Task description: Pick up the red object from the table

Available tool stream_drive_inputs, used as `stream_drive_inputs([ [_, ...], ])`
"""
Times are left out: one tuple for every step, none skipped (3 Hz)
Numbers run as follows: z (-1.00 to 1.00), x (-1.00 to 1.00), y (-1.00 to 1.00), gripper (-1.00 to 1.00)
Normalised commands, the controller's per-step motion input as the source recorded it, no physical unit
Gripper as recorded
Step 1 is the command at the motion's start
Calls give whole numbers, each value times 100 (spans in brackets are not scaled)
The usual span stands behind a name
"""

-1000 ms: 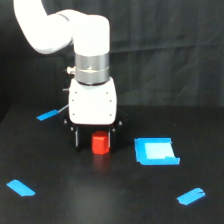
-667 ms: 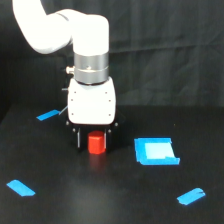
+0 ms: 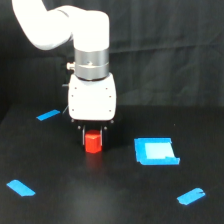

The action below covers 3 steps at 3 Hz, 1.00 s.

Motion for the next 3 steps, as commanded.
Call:
stream_drive_inputs([
  [78, 14, -5, -84],
  [94, 18, 1, -92],
  [97, 11, 0, -95],
])
